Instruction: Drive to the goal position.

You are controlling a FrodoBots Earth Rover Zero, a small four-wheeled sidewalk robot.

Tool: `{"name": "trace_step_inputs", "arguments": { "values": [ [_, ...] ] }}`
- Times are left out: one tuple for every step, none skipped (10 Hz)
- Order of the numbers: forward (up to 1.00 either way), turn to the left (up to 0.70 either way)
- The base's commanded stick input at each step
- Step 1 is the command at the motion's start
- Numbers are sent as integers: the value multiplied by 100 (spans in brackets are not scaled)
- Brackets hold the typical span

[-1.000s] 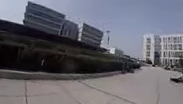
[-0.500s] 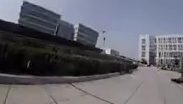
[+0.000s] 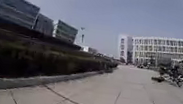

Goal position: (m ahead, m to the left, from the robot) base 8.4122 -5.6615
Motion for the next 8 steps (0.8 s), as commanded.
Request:
{"name": "trace_step_inputs", "arguments": {
  "values": [
    [70, -35],
    [70, -35],
    [70, -35],
    [70, -35],
    [70, -35],
    [70, -10],
    [70, 0],
    [70, 0]
  ]
}}
